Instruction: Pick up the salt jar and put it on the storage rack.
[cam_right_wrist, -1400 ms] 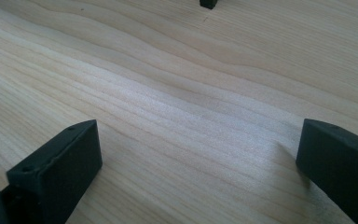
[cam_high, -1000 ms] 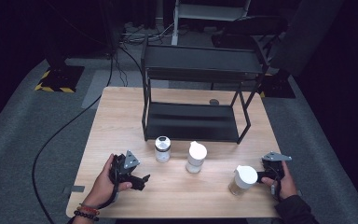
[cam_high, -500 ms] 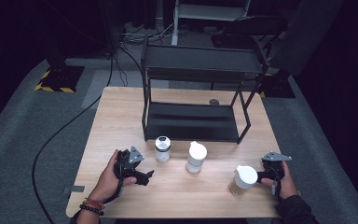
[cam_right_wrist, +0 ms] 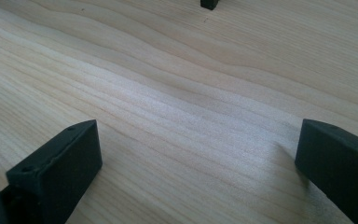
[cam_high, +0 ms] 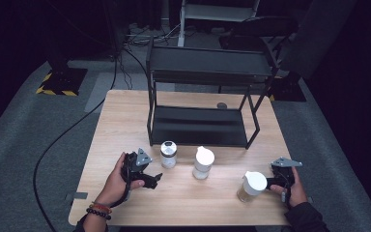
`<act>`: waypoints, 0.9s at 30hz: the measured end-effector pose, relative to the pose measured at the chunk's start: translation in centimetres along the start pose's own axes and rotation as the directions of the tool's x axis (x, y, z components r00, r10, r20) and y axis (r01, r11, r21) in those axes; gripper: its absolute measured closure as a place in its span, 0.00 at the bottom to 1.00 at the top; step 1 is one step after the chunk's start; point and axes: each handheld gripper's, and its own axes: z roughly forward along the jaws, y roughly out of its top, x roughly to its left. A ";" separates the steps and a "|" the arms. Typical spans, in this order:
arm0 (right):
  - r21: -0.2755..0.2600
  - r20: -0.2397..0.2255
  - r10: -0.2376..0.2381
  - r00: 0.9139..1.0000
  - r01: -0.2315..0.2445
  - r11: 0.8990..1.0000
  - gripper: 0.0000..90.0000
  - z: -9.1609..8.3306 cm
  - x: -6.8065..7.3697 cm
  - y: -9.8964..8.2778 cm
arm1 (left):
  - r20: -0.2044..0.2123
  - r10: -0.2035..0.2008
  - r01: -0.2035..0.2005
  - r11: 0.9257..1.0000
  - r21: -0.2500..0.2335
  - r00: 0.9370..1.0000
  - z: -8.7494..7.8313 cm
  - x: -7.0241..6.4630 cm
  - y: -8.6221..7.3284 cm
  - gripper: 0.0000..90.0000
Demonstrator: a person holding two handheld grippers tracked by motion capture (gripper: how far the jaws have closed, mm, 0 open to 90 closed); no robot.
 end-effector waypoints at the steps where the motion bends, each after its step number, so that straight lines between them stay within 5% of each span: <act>1: 0.000 0.000 0.000 1.000 0.000 1.000 0.00 0.0 0.0 0.0 | 0.001 0.002 -0.002 1.000 -0.003 1.000 0.0 0.1 0.1 0.02; 27: 0.001 -0.006 0.000 1.000 0.000 1.000 0.00 0.0 -0.1 0.0 | 0.001 -0.016 0.016 1.000 -0.013 1.000 2.1 -0.1 2.8 0.03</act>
